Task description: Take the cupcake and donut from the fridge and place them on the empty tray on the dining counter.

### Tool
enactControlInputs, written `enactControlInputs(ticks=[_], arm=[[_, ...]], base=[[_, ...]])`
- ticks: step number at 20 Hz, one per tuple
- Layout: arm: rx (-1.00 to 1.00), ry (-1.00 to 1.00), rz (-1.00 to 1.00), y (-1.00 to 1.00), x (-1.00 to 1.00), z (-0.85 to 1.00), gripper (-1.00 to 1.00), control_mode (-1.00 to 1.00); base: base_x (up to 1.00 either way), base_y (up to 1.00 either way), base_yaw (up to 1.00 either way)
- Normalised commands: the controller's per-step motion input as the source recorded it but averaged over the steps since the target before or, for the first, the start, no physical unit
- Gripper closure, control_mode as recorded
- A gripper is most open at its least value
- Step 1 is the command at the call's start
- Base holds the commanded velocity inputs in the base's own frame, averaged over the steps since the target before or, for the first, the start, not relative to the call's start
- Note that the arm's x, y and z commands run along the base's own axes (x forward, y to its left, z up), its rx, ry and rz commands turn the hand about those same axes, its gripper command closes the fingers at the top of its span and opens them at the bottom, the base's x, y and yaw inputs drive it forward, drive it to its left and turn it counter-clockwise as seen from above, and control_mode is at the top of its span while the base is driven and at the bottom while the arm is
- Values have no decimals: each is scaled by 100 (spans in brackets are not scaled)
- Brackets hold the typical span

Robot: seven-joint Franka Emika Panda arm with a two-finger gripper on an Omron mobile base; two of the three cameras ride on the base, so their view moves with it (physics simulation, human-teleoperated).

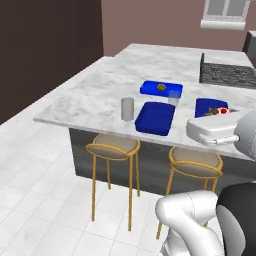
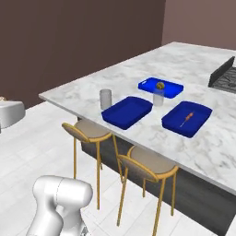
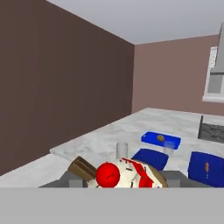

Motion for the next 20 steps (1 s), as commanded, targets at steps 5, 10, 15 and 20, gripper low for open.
enactControlInputs(ticks=[5, 10, 15, 20], arm=[[0, 0, 0, 0, 0, 0, 100, 100], [0, 0, 0, 0, 0, 0, 100, 100], [0, 0, 0, 0, 0, 0, 100, 100], [0, 0, 0, 0, 0, 0, 100, 100]], base=[[88, 27, -32], [60, -1, -39], [60, -17, -43], [98, 20, -34]])
